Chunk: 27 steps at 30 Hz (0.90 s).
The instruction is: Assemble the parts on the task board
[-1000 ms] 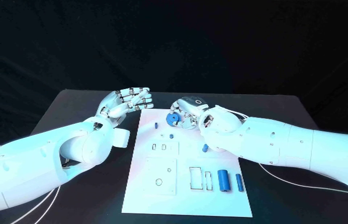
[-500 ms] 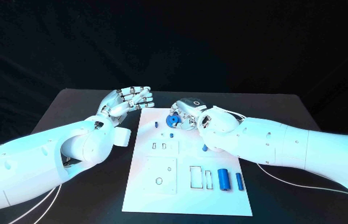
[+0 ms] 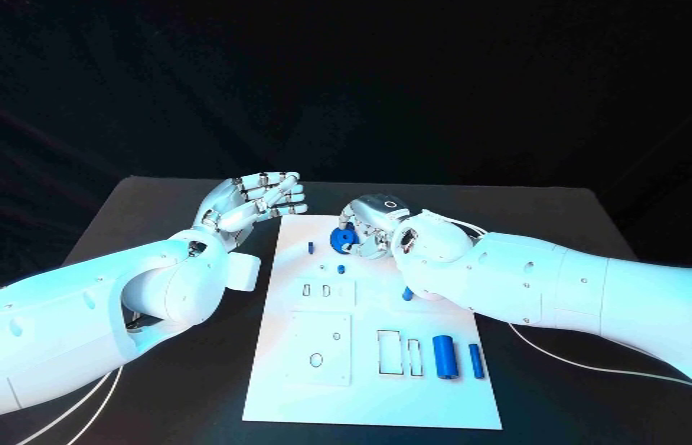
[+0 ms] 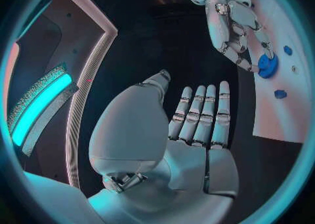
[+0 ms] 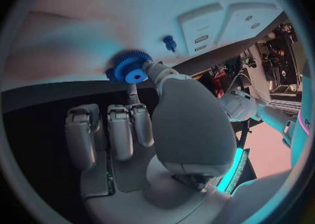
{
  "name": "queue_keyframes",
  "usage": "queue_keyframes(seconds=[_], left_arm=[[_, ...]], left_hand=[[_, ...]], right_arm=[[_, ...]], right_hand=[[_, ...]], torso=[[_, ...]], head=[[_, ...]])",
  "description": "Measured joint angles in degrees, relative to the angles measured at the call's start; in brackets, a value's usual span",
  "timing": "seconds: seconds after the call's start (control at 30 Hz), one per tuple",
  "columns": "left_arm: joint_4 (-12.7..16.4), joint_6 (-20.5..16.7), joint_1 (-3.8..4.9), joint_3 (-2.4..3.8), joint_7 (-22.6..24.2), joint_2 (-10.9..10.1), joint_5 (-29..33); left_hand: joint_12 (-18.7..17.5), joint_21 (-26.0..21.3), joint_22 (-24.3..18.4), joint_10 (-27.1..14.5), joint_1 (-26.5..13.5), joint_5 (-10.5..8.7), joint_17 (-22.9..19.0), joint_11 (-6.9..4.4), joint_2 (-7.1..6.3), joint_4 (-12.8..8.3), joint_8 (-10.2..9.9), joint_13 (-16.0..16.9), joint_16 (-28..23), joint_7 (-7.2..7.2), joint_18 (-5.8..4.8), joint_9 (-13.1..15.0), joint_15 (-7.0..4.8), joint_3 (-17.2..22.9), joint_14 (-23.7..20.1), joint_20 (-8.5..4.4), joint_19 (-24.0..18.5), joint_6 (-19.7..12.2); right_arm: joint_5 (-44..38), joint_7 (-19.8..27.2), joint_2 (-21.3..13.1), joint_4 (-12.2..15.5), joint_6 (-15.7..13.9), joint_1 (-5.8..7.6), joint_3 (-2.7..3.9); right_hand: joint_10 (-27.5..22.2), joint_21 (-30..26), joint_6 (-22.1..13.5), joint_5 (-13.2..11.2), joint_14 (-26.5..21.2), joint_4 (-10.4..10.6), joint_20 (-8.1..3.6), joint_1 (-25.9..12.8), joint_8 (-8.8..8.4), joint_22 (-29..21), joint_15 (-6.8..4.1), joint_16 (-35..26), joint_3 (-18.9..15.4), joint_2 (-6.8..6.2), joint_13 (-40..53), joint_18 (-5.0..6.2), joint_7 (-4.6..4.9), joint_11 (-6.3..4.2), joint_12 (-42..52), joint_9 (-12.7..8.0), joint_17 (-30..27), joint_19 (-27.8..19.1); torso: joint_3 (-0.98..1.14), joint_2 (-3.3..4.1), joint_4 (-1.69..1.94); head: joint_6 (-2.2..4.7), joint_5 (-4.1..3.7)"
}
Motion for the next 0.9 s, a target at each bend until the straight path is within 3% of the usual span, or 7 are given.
queue_keyframes(seconds=[0.5, 0.6, 0.73, 0.87, 0.9], left_arm=[[0.05, 0.04, 0.03, 0.0, -0.16, -0.05, 0.0], [0.07, 0.04, 0.04, 0.0, -0.19, -0.08, 0.0], [0.1, 0.04, 0.05, 0.0, -0.23, -0.15, 0.0], [0.13, 0.04, 0.05, 0.0, -0.27, -0.26, 0.0], [0.14, 0.04, 0.06, 0.0, -0.28, -0.28, 0.0]], left_hand=[[0.0, 0.0, -0.06, 0.0, 0.0, 0.0, -0.01, 0.0, 0.0, 0.0, 0.0, 0.0, 0.0, 0.0, 0.0, 0.0, 0.0, 0.0, 0.0, 0.0, 0.0, 0.0], [0.0, 0.0, -0.06, 0.0, 0.0, 0.0, -0.01, 0.0, 0.0, 0.0, 0.0, 0.0, 0.0, 0.0, 0.0, 0.0, 0.0, 0.0, 0.0, 0.0, 0.0, 0.0], [-0.2, 0.01, -0.06, 0.0, 0.0, 0.0, -0.01, 0.0, 0.0, 0.0, 0.0, 0.0, 0.0, 0.0, 0.0, 0.01, 0.0, 0.0, 0.0, 0.0, 0.01, 0.0], [-0.19, 0.01, -0.06, 0.0, 0.0, 0.0, -0.02, 0.0, 0.0, 0.0, 0.0, 0.0, 0.0, 0.0, 0.0, 0.01, 0.0, 0.0, 0.0, 0.0, 0.01, 0.0], [-0.19, 0.01, -0.06, 0.0, 0.0, 0.0, -0.02, 0.0, 0.0, 0.0, 0.0, 0.0, 0.0, 0.0, 0.0, 0.01, 0.0, 0.0, 0.0, 0.0, 0.01, 0.0]], right_arm=[[0.63, 0.0, 0.32, -0.88, 0.86, -0.09, -0.06], [0.95, 0.06, 0.16, -0.77, 1.17, -0.08, -0.06], [1.55, 0.21, -0.34, -0.51, 1.62, -0.07, -0.06], [2.21, 0.39, -0.98, -0.14, 2.04, -0.06, -0.05], [2.37, 0.43, -1.12, -0.07, 2.14, -0.05, -0.05]], right_hand=[[-0.01, -0.19, -1.45, 0.03, 0.0, 0.02, 0.57, -1.99, -1.15, 0.01, 0.4, 0.0, -0.78, -0.86, 0.0, 0.0, 0.48, 0.4, -1.21, -0.38, -0.01, -0.2], [-0.01, -0.19, -1.45, 0.03, 0.0, 1.08, 0.57, -3.98, -1.15, 0.04, 0.4, 0.0, -1.91, -0.48, 0.0, 0.0, 0.48, 0.4, -1.21, -0.38, -0.01, -0.2], [-0.01, -0.19, -1.32, 0.03, 0.0, 3.54, 0.57, -8.15, -1.38, 0.04, 0.4, 0.0, -4.04, 1.13, -0.01, 0.0, 0.35, 0.4, -1.21, -0.26, -0.01, -0.2], [-0.01, -0.19, -0.86, 0.03, 0.0, 3.83, 0.57, -9.59, -1.38, 0.04, 0.4, 0.0, -4.32, 2.54, -0.01, 0.0, -0.11, 0.4, -0.96, -0.05, -0.02, -0.2], [-0.01, -0.19, -0.71, 4.18, 0.0, 4.07, 0.57, -10.26, -1.38, 0.03, 0.4, 0.0, -4.03, 2.54, -0.01, 0.0, -0.03, 0.4, -0.82, 0.03, -0.02, -0.2]], torso=[[-0.01, 0.01, 0.0], [-0.01, 0.01, -0.01], [0.0, 0.01, -0.02], [0.0, 0.02, -0.03], [0.01, 0.02, -0.04]], head=[[0.08, -0.1], [0.05, -0.1], [0.03, -0.11], [0.01, -0.1], [-0.02, -0.09]])
